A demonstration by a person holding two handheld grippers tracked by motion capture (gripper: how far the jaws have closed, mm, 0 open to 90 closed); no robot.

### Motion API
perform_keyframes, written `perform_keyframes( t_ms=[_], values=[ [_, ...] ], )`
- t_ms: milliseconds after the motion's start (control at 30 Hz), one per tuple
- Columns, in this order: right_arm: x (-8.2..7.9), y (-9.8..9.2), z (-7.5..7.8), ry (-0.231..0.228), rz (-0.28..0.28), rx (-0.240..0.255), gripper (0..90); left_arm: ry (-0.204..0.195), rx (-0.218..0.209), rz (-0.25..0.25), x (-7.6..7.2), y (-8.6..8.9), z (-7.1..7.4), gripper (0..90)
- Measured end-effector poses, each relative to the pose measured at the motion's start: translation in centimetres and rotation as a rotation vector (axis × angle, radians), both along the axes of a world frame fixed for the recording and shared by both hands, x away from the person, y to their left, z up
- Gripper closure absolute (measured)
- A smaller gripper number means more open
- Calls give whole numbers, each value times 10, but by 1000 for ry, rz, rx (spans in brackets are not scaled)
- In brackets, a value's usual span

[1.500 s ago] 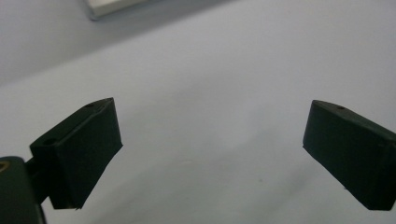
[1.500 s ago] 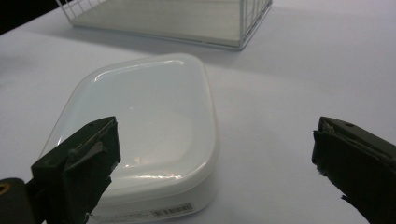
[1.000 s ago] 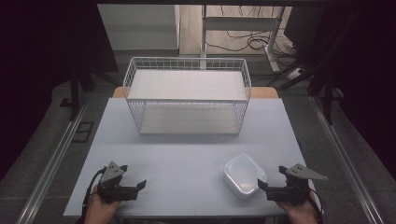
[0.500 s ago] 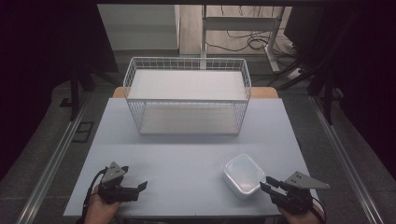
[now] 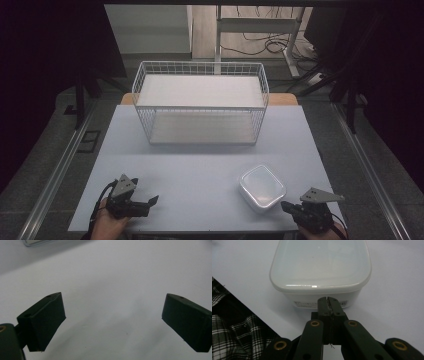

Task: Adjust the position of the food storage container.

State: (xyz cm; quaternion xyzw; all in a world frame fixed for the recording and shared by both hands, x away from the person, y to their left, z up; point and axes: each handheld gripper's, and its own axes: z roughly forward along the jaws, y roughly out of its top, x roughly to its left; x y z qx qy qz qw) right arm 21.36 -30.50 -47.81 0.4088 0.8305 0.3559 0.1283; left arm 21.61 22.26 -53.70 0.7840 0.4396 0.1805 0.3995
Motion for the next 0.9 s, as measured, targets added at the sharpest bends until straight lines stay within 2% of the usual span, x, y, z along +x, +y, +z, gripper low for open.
perform_keyframes(
  t_ms=[300, 333, 433, 500, 833, 900],
  values=[
    [18, 1, -6, 6, -21, -11, 873, -6, -47, -6, 0, 2, 2, 43],
    [24, 1, -8, 13, -29, -6, 874, -5, -47, -7, 0, 2, 2, 42],
    [30, 1, -10, 25, -34, 6, 874, -3, -59, -18, 0, 2, 2, 41],
    [37, 2, -10, 26, -36, 10, 874, 2, -79, -29, 1, 2, 2, 37],
    [61, 6, -14, 27, -54, 13, 874, 10, -61, -33, 2, 0, 0, 37],
    [71, 11, -13, 14, -53, 8, 875, 13, -61, -35, 2, 0, 0, 37]
  ],
)
